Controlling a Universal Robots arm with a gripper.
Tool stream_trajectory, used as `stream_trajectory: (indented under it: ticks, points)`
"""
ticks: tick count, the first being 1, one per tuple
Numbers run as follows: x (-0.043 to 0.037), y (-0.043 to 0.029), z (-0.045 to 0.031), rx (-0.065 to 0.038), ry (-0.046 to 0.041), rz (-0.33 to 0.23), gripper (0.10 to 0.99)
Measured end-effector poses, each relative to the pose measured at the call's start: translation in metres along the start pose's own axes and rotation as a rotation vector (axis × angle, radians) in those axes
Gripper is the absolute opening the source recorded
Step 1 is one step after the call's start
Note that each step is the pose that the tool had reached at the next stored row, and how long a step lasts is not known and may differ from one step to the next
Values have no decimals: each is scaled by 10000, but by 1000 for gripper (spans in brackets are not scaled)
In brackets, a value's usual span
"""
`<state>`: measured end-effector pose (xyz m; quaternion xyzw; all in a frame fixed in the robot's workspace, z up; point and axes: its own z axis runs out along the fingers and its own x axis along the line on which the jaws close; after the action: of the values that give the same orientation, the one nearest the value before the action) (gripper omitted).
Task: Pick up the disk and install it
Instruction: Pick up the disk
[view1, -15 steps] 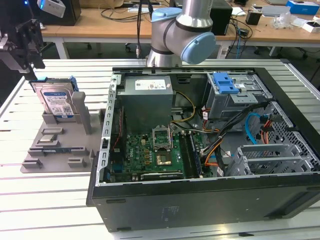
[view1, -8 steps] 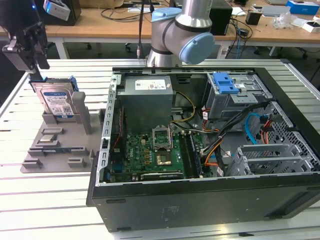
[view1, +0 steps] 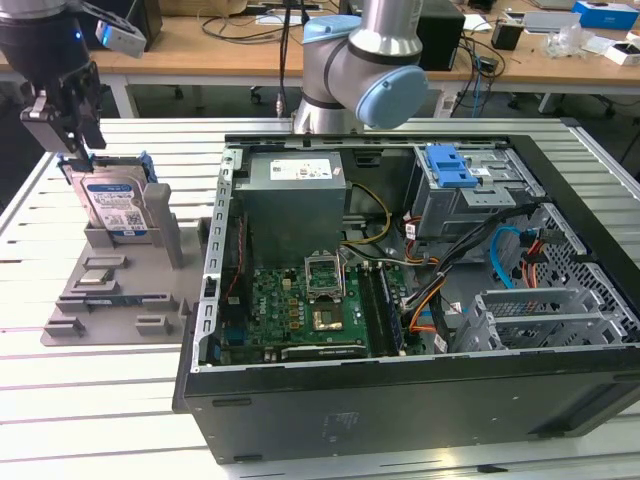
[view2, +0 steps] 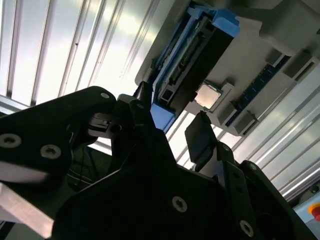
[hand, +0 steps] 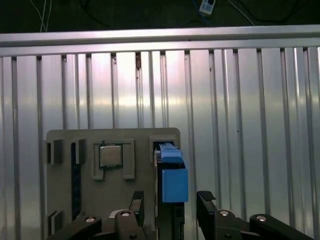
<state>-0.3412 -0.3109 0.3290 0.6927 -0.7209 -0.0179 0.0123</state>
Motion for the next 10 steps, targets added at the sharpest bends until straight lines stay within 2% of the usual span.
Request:
stream_trajectory:
  ticks: [10]
  points:
    - [-24, 30, 227, -1, -2, 44, 541]
